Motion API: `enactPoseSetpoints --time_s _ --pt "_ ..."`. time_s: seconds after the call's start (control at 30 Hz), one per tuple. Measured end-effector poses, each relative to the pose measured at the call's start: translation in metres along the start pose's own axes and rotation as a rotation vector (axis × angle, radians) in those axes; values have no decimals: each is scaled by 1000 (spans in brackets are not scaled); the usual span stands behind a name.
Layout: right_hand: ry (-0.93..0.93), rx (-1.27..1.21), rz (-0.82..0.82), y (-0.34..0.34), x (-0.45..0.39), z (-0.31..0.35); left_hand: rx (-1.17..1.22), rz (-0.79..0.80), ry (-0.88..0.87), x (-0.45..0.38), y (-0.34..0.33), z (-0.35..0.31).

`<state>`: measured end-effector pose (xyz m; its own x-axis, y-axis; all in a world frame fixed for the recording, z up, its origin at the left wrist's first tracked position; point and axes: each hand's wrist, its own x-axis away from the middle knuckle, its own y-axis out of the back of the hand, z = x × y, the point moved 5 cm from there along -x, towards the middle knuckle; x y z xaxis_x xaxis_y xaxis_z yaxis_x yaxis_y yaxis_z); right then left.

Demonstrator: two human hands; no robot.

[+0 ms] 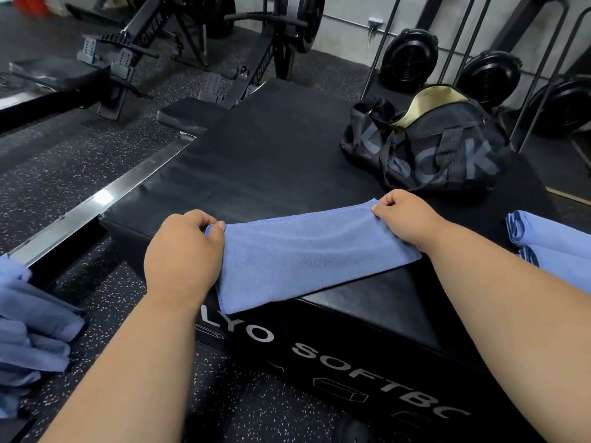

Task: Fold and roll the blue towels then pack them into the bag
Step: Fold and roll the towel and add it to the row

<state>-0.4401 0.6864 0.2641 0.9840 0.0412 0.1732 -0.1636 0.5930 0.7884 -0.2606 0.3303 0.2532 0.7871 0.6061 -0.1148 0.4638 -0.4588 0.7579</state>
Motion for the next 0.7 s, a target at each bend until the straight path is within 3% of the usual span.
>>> enactPoseSetpoints --time_s 0.3,0.5,0.7 --pt "-12 9 33 -1 1 4 44 51 22 -1 0 -1" --pt "-34 -188 40 2 10 5 -166 115 -46 4 -2 -10" --pt "98 -381 -66 17 20 11 -314 159 -116 4 4 -13"
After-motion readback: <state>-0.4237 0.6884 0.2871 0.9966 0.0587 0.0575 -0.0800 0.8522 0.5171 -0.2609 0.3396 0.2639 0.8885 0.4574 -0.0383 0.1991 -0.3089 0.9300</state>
